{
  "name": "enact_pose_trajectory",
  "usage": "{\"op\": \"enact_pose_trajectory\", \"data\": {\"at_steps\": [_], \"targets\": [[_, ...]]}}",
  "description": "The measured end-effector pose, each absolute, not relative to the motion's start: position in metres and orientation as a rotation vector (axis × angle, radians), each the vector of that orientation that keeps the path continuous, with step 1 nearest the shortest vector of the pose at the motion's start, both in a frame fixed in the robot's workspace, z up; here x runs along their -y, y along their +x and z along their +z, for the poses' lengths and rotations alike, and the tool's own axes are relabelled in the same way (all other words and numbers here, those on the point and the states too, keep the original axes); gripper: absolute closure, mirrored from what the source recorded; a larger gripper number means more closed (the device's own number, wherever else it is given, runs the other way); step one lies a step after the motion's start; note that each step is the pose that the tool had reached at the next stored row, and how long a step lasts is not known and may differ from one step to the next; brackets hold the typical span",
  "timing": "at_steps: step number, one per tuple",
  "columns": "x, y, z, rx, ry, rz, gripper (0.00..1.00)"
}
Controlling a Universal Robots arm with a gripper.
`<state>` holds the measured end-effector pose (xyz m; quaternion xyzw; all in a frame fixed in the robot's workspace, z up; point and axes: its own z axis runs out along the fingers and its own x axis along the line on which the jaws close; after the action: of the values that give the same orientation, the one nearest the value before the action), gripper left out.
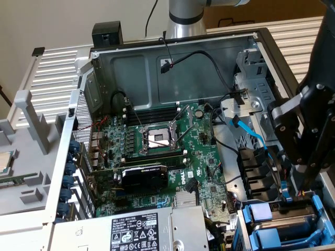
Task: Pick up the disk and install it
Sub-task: 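Insert the second disk wire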
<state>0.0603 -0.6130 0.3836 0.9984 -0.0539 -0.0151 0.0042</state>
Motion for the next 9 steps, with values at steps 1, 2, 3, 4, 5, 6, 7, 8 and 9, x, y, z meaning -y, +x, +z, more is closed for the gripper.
{"op": "enact_pose_trajectory", "data": {"at_steps": [1, 2, 3, 4, 5, 6, 7, 8, 9], "targets": [[0.613, 0.0603, 0.3836, 0.169, 3.128, -0.047, 0.89], [0.613, 0.0604, 0.3836, 0.169, 3.128, -0.047, 0.89], [0.613, 0.0604, 0.3836, 0.168, 3.128, -0.047, 0.89], [0.6129, 0.0605, 0.383, 0.166, 3.129, -0.047, 0.89], [0.6126, 0.0605, 0.3816, 0.161, 3.129, -0.047, 0.89], [0.6122, 0.0606, 0.38, 0.155, 3.129, -0.045, 0.89], [0.6118, 0.0606, 0.3784, 0.148, 3.129, -0.043, 0.89], [0.6116, 0.0605, 0.3769, 0.142, 3.13, -0.041, 0.89], [0.6116, 0.0604, 0.3754, 0.134, 3.13, -0.039, 0.89]]}}
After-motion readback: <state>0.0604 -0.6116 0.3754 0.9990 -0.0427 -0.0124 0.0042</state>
